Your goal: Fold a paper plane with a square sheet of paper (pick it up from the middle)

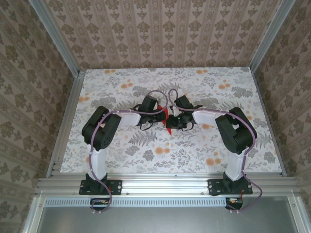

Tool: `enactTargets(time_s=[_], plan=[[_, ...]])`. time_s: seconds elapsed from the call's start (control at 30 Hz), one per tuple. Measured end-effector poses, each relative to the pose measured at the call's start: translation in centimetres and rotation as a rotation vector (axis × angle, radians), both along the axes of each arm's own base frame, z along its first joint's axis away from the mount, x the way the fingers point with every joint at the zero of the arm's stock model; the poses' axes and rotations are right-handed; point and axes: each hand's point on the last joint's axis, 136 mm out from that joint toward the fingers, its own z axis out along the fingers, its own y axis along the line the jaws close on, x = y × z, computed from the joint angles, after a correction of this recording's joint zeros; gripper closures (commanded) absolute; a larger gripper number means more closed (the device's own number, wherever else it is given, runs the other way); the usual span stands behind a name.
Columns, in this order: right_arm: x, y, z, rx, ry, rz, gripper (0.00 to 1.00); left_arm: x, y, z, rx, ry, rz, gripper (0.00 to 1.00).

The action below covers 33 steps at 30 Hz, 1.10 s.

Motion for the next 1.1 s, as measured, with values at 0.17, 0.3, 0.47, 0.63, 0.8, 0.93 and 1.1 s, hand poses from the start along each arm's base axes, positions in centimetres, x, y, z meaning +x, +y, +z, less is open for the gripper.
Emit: enactTargets(time_s=[0.17,0.3,0.47,0.63,0.8,0.93,1.1], plan=[[0.1,-0.5,-0.4,0.037,0.021,-0.029,0.92,0.0,0.0,0.1,-0.001,-0.002,-0.001,0.83],[0.1,-0.6,-1.1,0.077,0.054,-0.047,0.94,-0.1,0.1,0.3,0.005,0.001,-0.002,0.81],[0.1,-0.5,-1.2,0.165,0.098,-0.069,0.94,-0.1,0.2,1.4,-0.007,-0.015,-0.001,0.75],[0.2,-0.7,-1.2,0.254,0.133,-0.086,0.95,-0.6,0.1,2.9,-0.061,-0.051,-0.013,0.73],[0.3,-0.7,-1.1,0.333,0.177,-0.104,0.95,-1.8,0.1,2.1,-0.106,-0.041,-0.028,0.74],[0.3,-0.7,-1.0,0.375,0.208,-0.11,0.95,-2.4,-0.1,1.8,-0.135,-0.036,-0.045,0.75],[0.2,-0.6,-1.0,0.398,0.228,-0.112,0.95,-2.4,-0.9,2.0,-0.171,-0.054,-0.068,0.76]])
